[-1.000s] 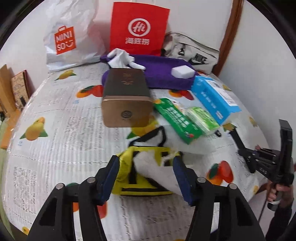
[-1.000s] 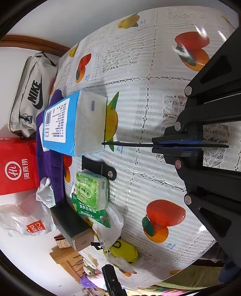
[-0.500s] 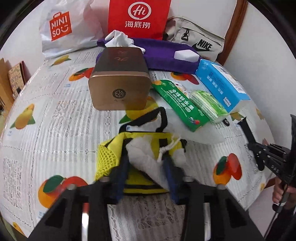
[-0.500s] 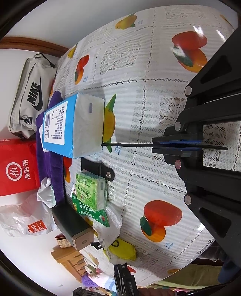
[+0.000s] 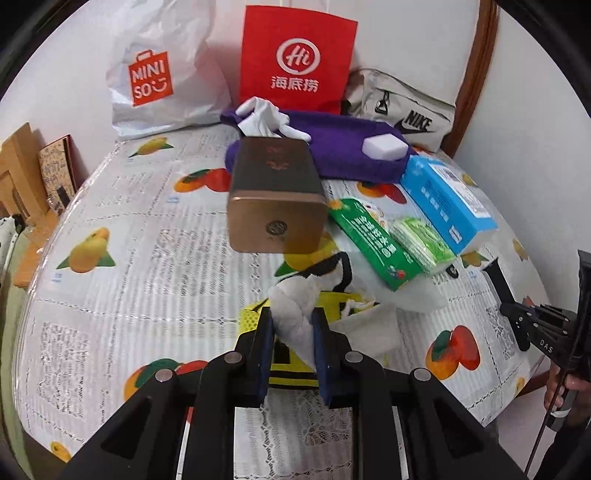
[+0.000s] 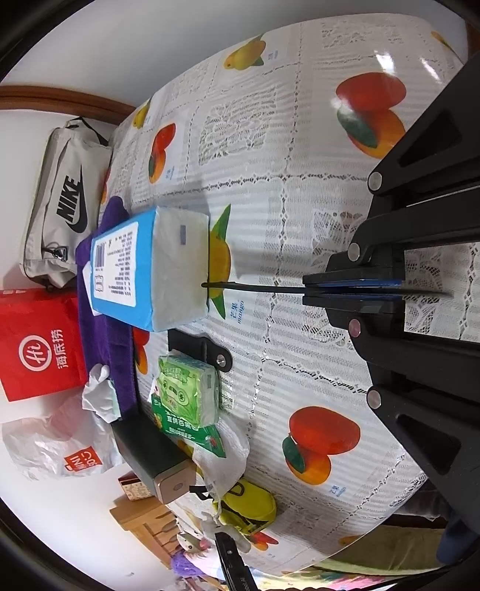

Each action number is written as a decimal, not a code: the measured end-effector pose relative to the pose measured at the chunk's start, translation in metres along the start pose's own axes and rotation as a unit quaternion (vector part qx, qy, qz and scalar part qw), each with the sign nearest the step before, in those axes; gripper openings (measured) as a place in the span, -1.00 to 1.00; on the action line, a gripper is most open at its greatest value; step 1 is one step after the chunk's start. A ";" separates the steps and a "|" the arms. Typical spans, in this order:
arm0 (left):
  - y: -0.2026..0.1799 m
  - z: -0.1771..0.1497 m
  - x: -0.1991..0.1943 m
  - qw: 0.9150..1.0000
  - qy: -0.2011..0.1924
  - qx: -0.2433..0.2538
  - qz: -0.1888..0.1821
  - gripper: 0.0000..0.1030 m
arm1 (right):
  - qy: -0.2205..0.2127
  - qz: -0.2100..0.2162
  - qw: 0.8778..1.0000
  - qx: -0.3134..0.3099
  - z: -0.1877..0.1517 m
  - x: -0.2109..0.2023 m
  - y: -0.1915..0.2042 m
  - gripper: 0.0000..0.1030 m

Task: Organize soft objects
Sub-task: 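Carry the white cloth with the left tool while the right tool moves over the purple towel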

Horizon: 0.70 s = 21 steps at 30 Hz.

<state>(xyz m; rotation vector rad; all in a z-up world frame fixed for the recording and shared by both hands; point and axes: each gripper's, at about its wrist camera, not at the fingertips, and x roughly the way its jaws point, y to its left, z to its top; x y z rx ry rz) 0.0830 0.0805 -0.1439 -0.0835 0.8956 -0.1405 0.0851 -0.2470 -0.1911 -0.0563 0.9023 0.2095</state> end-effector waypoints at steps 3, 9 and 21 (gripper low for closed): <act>0.002 0.002 -0.007 1.000 -0.009 -0.010 -0.001 -0.63 | -0.012 0.004 1.000 0.004 0.002 -0.011 -0.001 -0.94; -0.002 0.011 -0.020 1.000 -0.025 -0.017 -0.006 -0.63 | -0.040 0.017 0.999 0.006 0.012 -0.038 0.000 -0.94; -0.006 0.054 -0.037 0.998 -0.050 -0.029 -0.002 -0.63 | -0.084 0.036 0.996 -0.002 0.070 -0.064 0.001 -0.94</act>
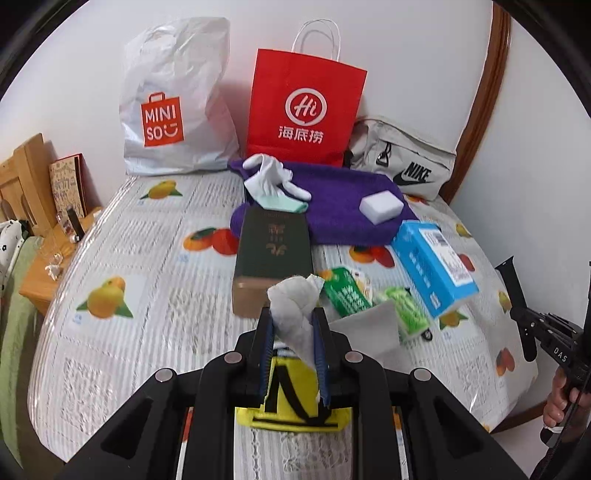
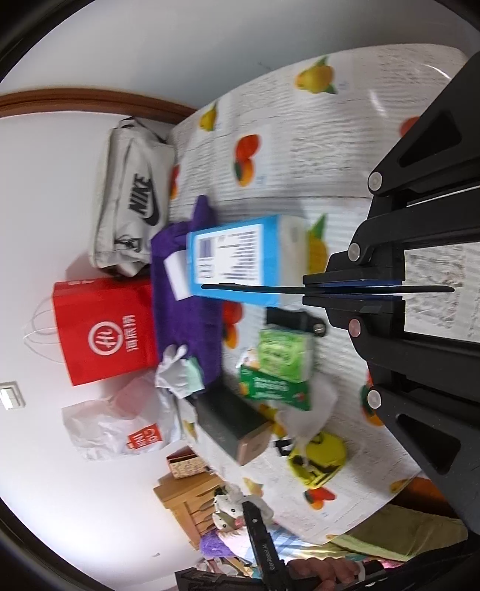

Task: Organize soft objects
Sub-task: 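Carry the white cloth with the left tool while the right tool moves over the purple towel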

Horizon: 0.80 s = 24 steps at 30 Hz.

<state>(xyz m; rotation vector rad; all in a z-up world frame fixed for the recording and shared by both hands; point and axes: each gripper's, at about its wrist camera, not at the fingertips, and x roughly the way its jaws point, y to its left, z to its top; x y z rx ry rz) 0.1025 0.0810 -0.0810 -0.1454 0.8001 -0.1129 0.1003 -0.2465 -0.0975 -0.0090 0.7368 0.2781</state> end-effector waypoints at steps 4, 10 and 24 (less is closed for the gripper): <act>0.000 0.013 0.002 1.000 -0.002 -0.001 0.003 -0.63 | -0.007 0.004 1.000 -0.003 0.023 0.004 0.000 -0.94; 0.005 0.037 0.010 1.000 -0.005 -0.008 0.009 -0.63 | -0.011 0.006 1.000 0.001 0.052 0.014 -0.004 -0.94; 0.009 0.089 0.049 1.000 -0.004 -0.018 0.023 -0.62 | -0.009 0.028 1.000 -0.009 0.126 0.066 -0.010 -0.94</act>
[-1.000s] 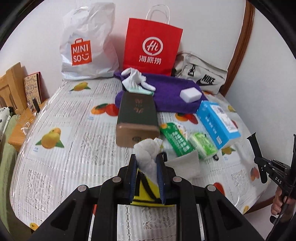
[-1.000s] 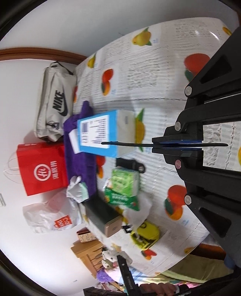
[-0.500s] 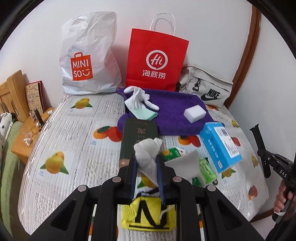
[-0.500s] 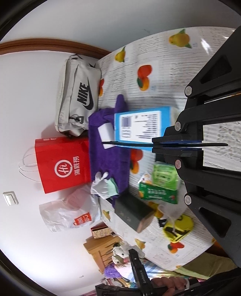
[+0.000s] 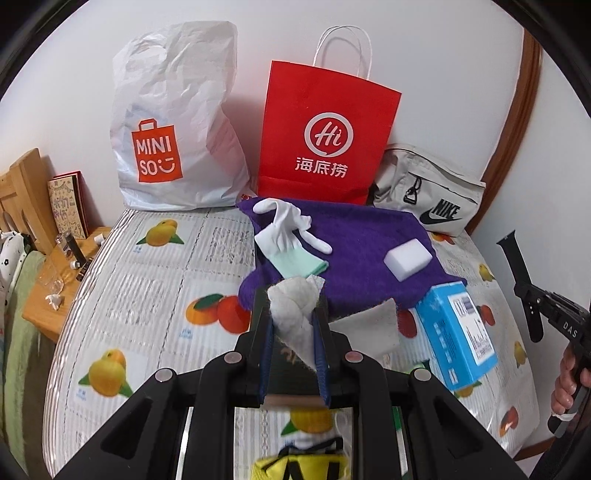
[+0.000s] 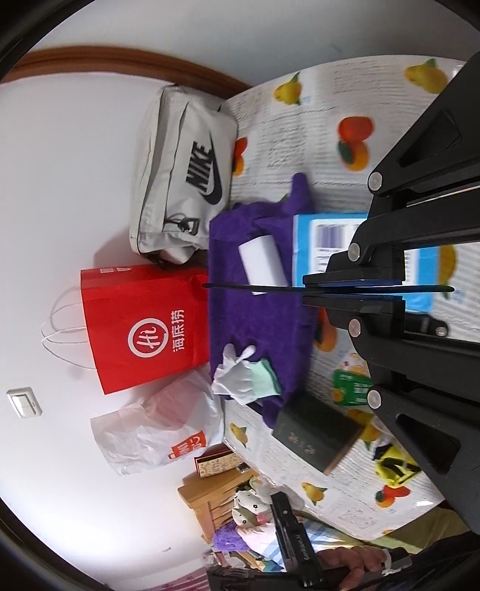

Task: Organize soft objects
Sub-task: 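Carry the white cloth with the left tool while the right tool moves over the purple towel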

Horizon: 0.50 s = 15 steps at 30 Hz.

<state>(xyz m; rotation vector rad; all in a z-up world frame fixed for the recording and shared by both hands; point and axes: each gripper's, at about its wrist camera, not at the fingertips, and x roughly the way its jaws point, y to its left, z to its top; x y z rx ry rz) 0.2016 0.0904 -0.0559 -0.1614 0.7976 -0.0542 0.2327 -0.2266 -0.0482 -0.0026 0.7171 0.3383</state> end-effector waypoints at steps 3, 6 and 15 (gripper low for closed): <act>0.001 0.010 0.015 1.000 0.005 -0.003 0.003 -0.62 | 0.003 0.007 1.000 0.001 0.016 0.018 -0.004 -0.94; 0.001 0.020 0.029 1.000 0.010 -0.003 0.005 -0.62 | 0.009 0.010 1.000 0.002 0.031 0.040 -0.010 -0.94; 0.000 0.044 0.076 0.999 0.032 0.000 0.010 -0.62 | 0.041 0.009 0.999 0.006 0.061 0.108 -0.028 -0.94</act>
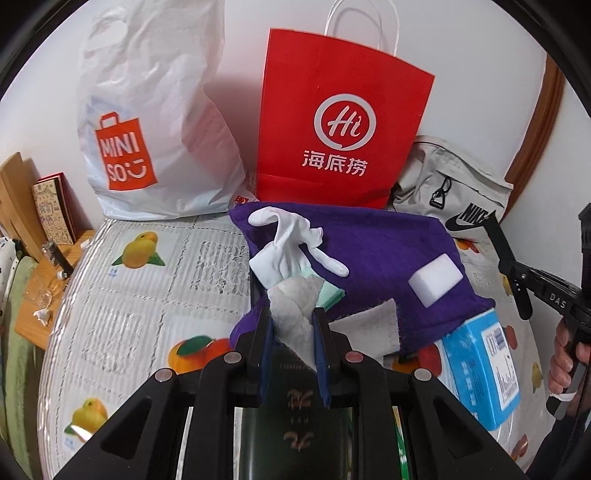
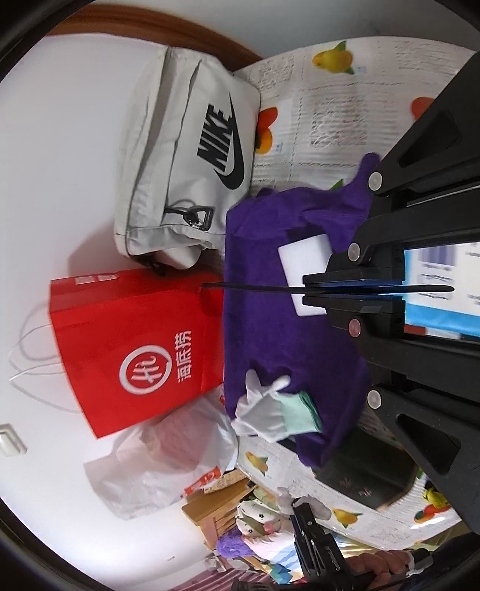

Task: Organize soft objects
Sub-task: 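Carry the white cloth with the left tool while the right tool moves over the purple towel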

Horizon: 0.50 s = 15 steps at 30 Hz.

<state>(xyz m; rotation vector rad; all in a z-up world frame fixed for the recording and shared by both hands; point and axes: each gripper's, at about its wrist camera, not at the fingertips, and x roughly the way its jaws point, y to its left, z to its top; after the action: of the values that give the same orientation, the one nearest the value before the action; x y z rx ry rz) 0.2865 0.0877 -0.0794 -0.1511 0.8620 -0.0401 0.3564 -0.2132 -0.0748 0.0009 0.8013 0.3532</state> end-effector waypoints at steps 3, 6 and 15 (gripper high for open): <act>0.000 0.006 0.014 1.000 0.007 -0.001 0.003 -0.62 | 0.010 0.000 1.000 0.003 0.009 0.018 -0.006 -0.94; 0.000 0.012 0.027 1.000 0.015 -0.001 0.005 -0.62 | 0.029 0.005 1.000 0.002 0.014 0.036 -0.009 -0.94; -0.001 0.029 0.063 0.999 0.032 0.001 0.009 -0.61 | 0.080 0.007 0.997 0.000 0.020 0.084 -0.017 -0.94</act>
<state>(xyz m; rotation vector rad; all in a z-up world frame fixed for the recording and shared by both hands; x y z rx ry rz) 0.3494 0.0837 -0.1081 -0.1401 0.9264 -0.0287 0.4294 -0.2010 -0.1224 -0.0222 0.9606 0.3687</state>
